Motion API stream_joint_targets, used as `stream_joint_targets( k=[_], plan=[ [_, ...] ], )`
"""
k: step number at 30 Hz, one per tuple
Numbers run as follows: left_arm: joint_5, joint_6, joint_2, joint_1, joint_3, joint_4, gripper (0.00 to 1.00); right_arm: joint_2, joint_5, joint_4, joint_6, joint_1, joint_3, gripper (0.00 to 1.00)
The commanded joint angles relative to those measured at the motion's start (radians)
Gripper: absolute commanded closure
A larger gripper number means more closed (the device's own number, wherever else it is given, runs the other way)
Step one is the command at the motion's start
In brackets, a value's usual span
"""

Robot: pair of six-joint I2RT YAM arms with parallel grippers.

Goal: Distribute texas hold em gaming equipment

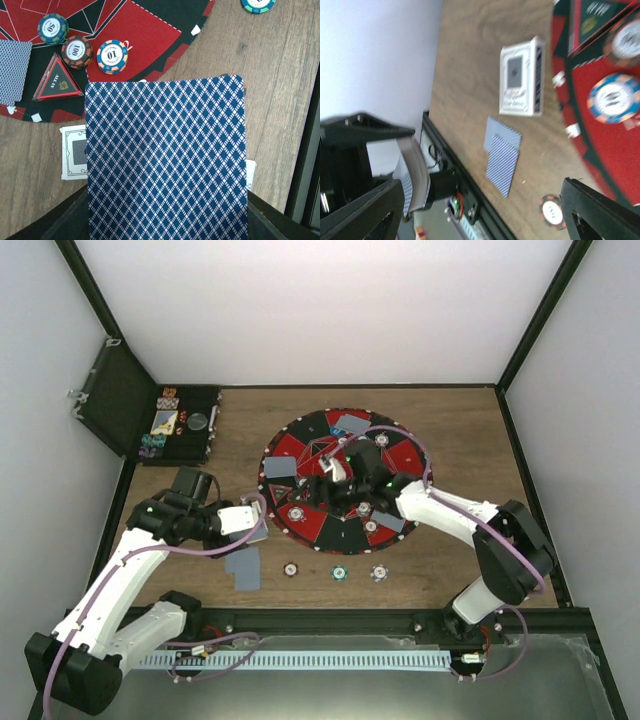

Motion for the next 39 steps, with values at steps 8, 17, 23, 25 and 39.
stream_joint_targets(
  k=[8,17,23,25,39],
  plan=[
    [0.029,-0.005,-0.008,0.001,0.014,0.019,0.96,0.071,-0.075,0.277,0.160,0.220,0.000,0.11],
    [0.025,-0.004,-0.014,0.002,0.014,0.019,0.96,0.219,-0.123,0.376,0.205,0.279,0.097,0.14],
    [0.027,-0.002,-0.016,0.001,0.016,0.019,0.96,0.304,-0.171,0.417,0.235,0.287,0.144,0.17],
    [0.025,-0.002,-0.017,0.001,0.016,0.018,0.96,0.319,-0.173,0.404,0.226,0.287,0.151,0.18],
    [0.023,0.002,-0.024,0.001,0.019,0.012,0.96,0.274,-0.183,0.380,0.183,0.223,0.034,0.31]
  ],
)
